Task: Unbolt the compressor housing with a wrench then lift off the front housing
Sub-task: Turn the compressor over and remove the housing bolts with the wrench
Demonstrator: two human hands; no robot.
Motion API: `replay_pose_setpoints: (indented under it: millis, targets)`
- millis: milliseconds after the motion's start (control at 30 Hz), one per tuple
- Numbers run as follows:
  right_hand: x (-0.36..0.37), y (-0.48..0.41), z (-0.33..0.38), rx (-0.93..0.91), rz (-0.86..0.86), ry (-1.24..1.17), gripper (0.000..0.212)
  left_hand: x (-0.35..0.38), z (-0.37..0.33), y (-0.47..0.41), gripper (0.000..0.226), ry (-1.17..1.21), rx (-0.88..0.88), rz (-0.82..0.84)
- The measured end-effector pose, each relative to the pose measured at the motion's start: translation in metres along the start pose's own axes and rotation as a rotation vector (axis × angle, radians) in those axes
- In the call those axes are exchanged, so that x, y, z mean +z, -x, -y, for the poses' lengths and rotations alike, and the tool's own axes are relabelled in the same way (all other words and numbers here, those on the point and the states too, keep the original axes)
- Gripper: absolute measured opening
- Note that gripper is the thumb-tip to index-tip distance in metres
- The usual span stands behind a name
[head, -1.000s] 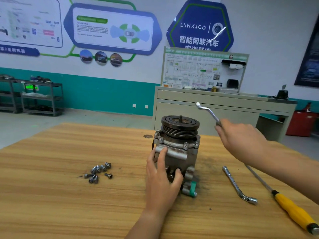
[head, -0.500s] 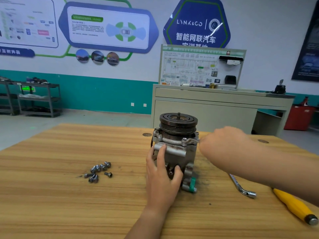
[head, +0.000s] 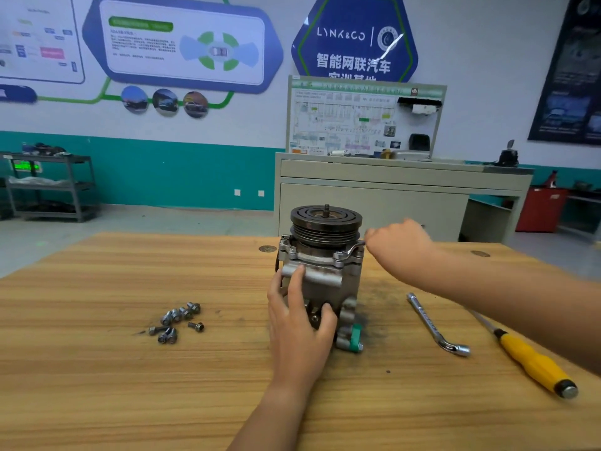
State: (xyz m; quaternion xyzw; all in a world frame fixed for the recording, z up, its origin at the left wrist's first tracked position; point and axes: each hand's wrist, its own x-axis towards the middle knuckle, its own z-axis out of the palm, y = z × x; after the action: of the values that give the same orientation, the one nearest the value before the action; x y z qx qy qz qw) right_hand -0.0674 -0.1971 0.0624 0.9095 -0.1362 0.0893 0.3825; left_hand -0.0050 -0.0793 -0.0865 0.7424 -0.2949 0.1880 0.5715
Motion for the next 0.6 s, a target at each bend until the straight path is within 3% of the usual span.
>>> replay_pose_setpoints:
  millis: [133, 333, 467, 600]
  targets:
    - [0.024, -0.002, 0.001, 0.083, -0.104, -0.156, 0.021, -0.002, -0.001, 0.001, 0.065, 0.006, 0.013, 0.001]
    - [0.027, 0.036, -0.024, 0.361, -0.254, -0.759, 0.023, -0.001, 0.001, 0.000, 0.065, 0.010, -0.006, 0.021]
    - [0.019, 0.054, -0.023, 0.286, 0.019, -0.518, 0.018, -0.001, -0.001, 0.001, 0.065, 0.014, -0.004, 0.017]
    - [0.005, 0.056, -0.010, 0.200, 0.101, -0.335, 0.013, -0.001, -0.001, 0.000, 0.065, 0.015, -0.001, 0.017]
